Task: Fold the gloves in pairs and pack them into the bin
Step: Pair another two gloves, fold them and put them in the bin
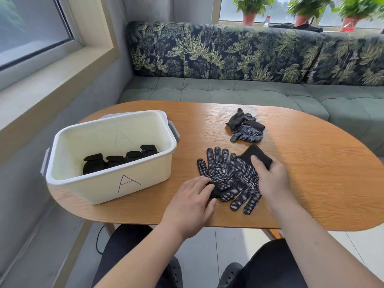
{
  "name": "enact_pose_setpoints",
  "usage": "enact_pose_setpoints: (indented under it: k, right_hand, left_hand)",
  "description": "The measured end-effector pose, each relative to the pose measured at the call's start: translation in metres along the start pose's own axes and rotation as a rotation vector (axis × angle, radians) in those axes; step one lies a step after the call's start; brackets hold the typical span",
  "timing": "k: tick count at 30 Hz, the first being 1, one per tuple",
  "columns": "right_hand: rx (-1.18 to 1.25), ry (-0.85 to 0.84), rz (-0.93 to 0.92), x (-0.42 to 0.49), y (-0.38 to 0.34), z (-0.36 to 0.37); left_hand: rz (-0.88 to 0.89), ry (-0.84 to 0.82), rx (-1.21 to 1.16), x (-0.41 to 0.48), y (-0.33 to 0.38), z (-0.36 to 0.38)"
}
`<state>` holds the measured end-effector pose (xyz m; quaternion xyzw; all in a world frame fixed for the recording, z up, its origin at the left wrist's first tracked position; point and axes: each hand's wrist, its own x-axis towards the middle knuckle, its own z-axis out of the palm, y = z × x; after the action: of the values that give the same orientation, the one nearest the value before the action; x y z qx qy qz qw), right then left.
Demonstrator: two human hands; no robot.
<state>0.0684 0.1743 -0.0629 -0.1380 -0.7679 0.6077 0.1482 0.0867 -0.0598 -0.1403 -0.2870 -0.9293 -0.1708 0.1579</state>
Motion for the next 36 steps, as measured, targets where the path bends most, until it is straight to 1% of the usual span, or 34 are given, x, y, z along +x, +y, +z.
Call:
enact_pose_setpoints:
  k: [2,5,7,9,11,13,14,17,18,19,22,28,30,32,34,36]
  right_hand:
    - [-0.077,-0.069,-0.117,0.011,-0.02,0.0]
    - [-0.194,-0.118,-0.256,0.032,-0.049,0.003]
    - [-0.226,-0.102,-0.343,0.044,-0.068,0.007]
    - [-0.203,-0.064,-0.415,0.052,-0.083,0.011]
    - [-0.211,-0.064,-0.484,0.05,-0.088,0.016]
    - [-0.277,-0.129,-0.522,0.039,-0.075,0.024]
    - [-0.353,-0.173,-0.534,0.033,-0.061,0.028]
    - [-0.721,-0.334,-0.6,0.013,-0.004,0.037]
    - [-0.813,-0.364,-0.612,0.007,0.014,0.039]
    - [-0.857,-0.359,-0.63,0.002,0.027,0.04]
    - [-0.865,-0.271,-0.72,-0.003,0.043,0.043]
    - [-0.877,-0.053,-0.867,0.002,0.026,0.037]
    - [-0.914,-0.036,-0.944,-0.003,0.028,0.034]
    - [-0.97,-0.053,-0.985,-0.013,0.038,0.034]
    - [-0.976,-0.082,-0.971,-0.021,0.051,0.035]
    - [-0.927,-0.099,-0.924,-0.026,0.061,0.037]
  left_hand:
    - [0.009,0.009,0.012,0.0,0.0,0.0]
    - [0.016,0.008,0.021,0.0,-0.001,-0.001]
    - [0.019,0.016,0.014,0.0,-0.002,-0.001]
    - [0.016,0.032,0.01,-0.001,-0.002,-0.001]
    - [0.01,0.042,0.012,-0.001,-0.001,-0.001]
    - [0.005,0.042,0.02,-0.001,-0.001,-0.001]
    - [0.002,0.041,0.026,-0.001,-0.001,-0.001]
    - [-0.001,0.047,0.05,0.0,0.0,-0.001]
    - [-0.001,0.049,0.056,0.0,0.0,-0.002]
    - [0.001,0.05,0.058,0.0,0.001,-0.002]
    - [0.0,0.051,0.057,-0.001,0.002,-0.002]
    - [0.017,0.044,0.056,-0.001,0.0,-0.003]
    - [0.02,0.044,0.06,-0.001,0.001,-0.004]
    - [0.022,0.046,0.061,-0.001,0.002,-0.006]
    - [0.02,0.044,0.058,-0.001,0.002,-0.008]
    - [0.015,0.039,0.063,-0.002,0.004,-0.009]
